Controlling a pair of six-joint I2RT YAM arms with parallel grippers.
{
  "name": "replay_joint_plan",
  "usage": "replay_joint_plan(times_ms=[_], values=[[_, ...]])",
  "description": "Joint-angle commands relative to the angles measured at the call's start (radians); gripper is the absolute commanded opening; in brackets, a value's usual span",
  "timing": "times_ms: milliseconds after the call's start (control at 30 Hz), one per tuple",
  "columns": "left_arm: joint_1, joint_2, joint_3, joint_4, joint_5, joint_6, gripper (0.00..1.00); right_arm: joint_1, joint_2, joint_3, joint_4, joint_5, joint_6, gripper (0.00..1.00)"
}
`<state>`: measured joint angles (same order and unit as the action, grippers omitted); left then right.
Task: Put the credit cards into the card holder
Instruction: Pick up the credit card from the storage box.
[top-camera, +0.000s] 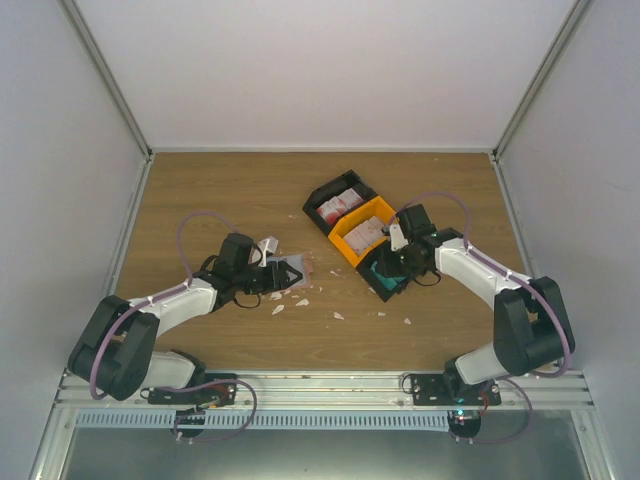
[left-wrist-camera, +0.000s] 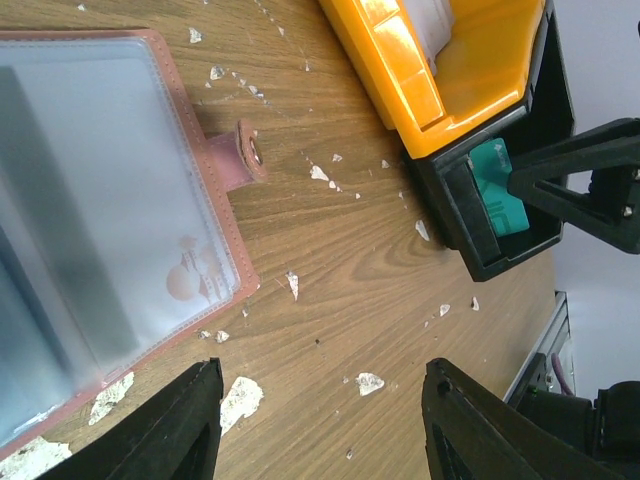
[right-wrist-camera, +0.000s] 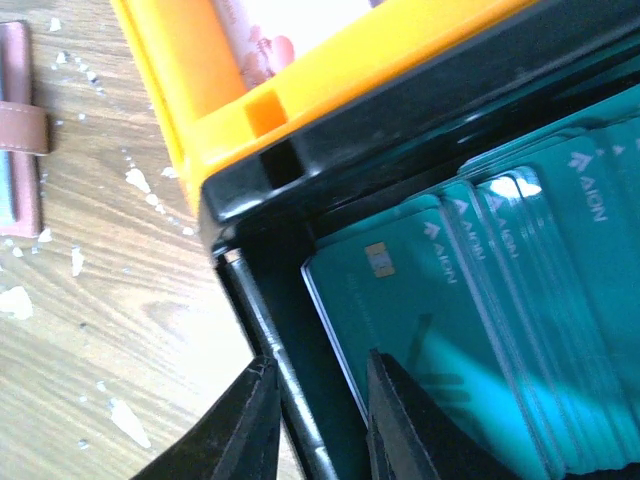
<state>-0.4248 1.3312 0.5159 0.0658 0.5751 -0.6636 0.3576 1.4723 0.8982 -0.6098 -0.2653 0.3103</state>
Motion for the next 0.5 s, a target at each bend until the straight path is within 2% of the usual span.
replay_joint_plan(times_ms=[0,467], values=[[-0.006,0.008,-0.013,0.058,-0.013,0.000,0.57,-0.002,-0.026,-0.015,-0.030,-0.084,-0.015,0.27],[-0.006,0.008,-0.019,0.058,-0.018,0.000,0.57,-0.002,-0.058,-0.016,0.007,-0.234,-0.021,0.41]])
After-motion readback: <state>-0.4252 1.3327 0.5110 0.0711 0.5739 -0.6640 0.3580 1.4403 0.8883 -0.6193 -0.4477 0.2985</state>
